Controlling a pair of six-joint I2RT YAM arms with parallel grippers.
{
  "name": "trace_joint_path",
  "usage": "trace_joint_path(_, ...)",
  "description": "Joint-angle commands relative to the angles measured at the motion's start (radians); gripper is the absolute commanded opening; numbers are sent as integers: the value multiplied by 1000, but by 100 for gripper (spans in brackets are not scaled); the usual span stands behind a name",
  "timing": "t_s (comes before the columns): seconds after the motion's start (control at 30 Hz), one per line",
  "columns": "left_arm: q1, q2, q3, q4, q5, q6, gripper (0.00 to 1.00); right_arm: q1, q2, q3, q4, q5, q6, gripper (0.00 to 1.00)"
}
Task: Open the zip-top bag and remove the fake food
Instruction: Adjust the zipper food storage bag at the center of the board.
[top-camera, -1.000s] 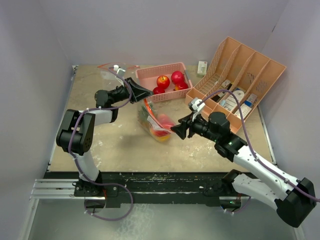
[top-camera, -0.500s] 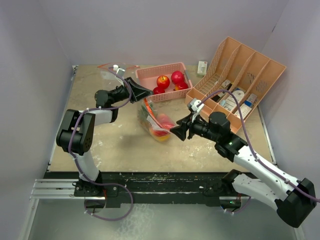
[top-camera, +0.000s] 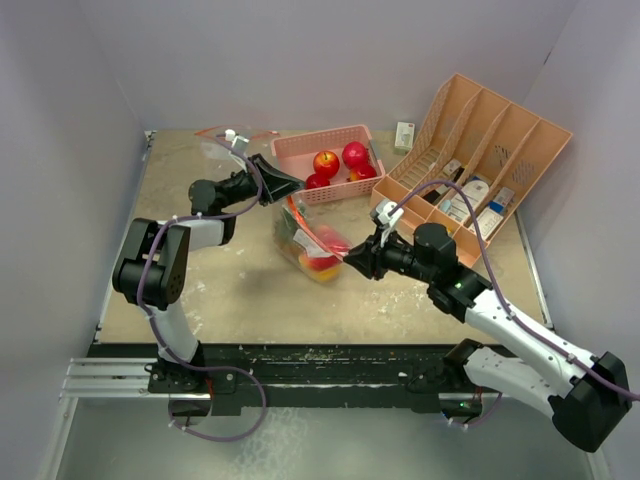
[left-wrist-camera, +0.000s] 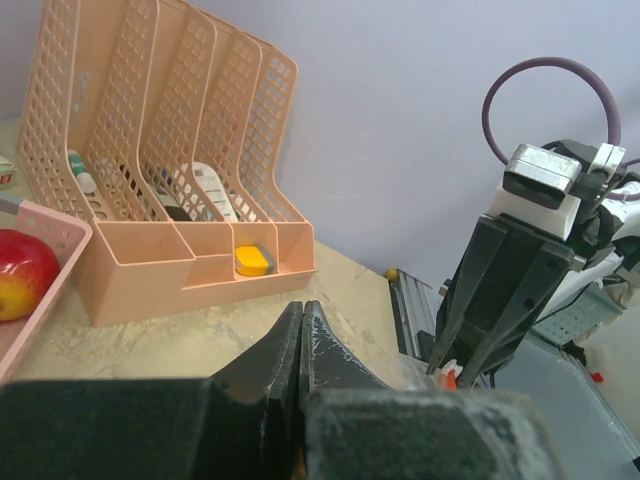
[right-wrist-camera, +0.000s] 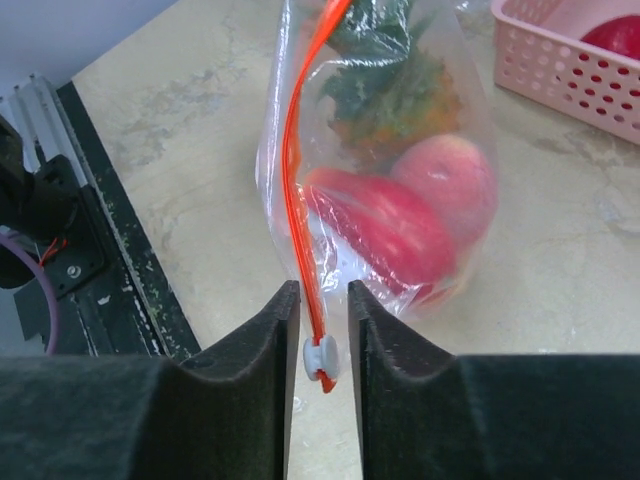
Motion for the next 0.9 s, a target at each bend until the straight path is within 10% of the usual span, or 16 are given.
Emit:
trace_joint_path(0.0, 14, -1, 7, 122, -23, -17, 0, 6, -15, 27, -30, 46, -37, 23)
trace_joint_path(0.23, 18, -10, 4, 122, -40, -23, 0, 5, -26, 44, -20, 1, -23, 0)
trace_joint_path(0.87, 32, -158, -36, 122, -108, -51, 0, 5, -198, 87, 8, 249, 11, 0)
